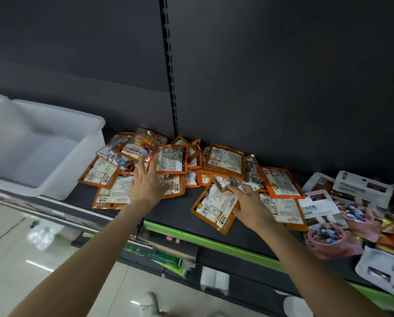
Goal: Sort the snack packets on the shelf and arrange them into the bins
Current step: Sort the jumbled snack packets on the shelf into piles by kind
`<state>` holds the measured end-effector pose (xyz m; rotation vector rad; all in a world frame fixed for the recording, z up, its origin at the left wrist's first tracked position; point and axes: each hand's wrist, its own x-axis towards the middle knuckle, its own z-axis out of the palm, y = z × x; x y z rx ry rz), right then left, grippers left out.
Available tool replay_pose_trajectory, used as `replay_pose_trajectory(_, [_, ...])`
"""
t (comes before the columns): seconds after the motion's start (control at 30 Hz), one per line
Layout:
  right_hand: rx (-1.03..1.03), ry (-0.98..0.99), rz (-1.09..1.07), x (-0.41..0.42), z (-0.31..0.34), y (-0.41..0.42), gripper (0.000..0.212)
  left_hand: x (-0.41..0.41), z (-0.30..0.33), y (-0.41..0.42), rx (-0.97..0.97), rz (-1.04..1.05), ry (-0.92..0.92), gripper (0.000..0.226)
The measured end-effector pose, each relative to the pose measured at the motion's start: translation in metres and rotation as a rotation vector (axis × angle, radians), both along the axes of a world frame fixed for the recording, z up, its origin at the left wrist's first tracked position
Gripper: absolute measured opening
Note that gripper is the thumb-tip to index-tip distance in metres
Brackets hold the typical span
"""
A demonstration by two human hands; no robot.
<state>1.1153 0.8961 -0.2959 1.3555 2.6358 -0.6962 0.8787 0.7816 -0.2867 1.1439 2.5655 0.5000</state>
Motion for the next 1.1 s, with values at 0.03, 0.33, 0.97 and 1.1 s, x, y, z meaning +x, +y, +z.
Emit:
replay_pose_trajectory(0.03, [0.043,0.039,0.012,-0.003,0.002,-0.002,0.06,-0.001,-0.006,-0.002,-0.037,-0.062,-0.008,0.09])
replay_pose_trajectory(0.33, [0.266,0.125,0.052,-0.071,0.018,-0.003,0.061,-0.028,0.005,-0.016,0.077,-0.268,-0.002,0.041])
replay_pose_trajectory(0.97, [-0.033,0.288,-0.222,-0.121,0.029,-0.026,0.048,-0.085,0.024,0.02,-0.097,-0.608,0.036,0.062])
replay_pose_trajectory(1.1, [0.083,0.313,-0.365,-0.092,0.04,-0.034,0.039,-0.054,0.04,0.036,0.034,-0.606,-0.071,0.036])
